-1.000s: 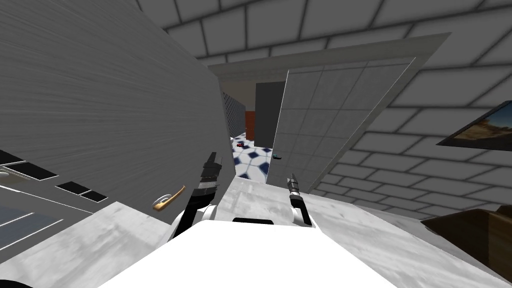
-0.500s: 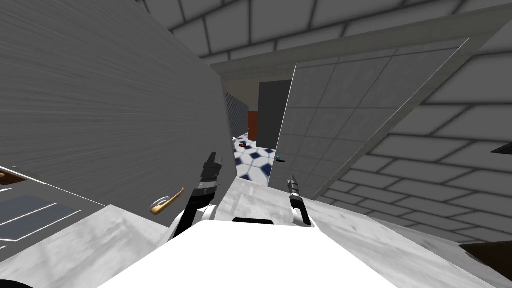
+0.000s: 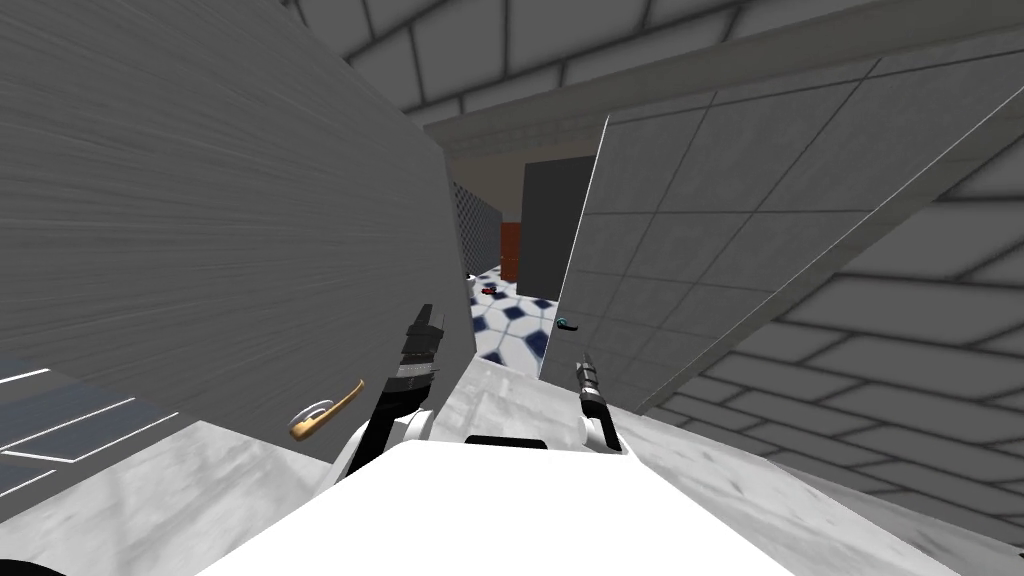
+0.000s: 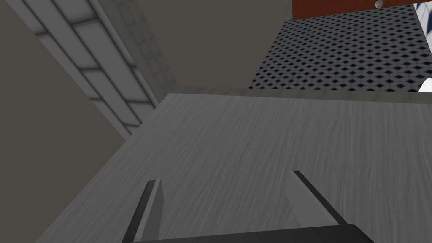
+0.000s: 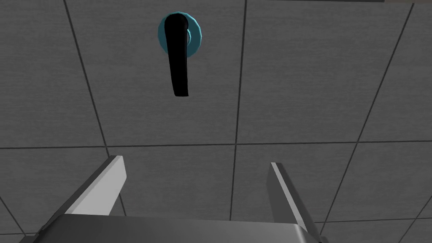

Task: Pull the door open

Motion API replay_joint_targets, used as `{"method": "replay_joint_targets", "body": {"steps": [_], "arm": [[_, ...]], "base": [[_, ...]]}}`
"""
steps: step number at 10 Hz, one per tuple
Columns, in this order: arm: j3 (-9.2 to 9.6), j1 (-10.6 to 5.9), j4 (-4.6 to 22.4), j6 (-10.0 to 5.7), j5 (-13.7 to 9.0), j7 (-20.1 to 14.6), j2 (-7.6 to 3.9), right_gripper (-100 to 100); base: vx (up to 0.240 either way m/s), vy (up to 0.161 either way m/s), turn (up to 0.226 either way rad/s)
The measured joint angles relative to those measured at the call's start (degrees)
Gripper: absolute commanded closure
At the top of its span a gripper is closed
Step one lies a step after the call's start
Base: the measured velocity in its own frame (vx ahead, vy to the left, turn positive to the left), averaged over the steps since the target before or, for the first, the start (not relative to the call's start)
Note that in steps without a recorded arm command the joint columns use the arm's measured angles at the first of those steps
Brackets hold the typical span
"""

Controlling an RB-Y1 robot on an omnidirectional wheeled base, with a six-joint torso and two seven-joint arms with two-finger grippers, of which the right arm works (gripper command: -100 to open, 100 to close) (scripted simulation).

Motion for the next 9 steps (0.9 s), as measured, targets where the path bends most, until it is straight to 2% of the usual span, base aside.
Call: {"method": "replay_joint_targets", "body": {"steps": [3,5,9], "arm": [[-0.05,-1.30,3.3,-0.89,-0.9,0.5,-0.26,-100],[-0.14,-1.79,4.5,-0.98,-1.5,0.9,-0.33,-100],[-0.15,-4.32,10.4,-2.84,-2.6,1.2,-0.72,-100]], "base": [[0.081,-0.022,0.066],[0.070,-0.016,0.067],[0.088,-0.027,0.078]]}}
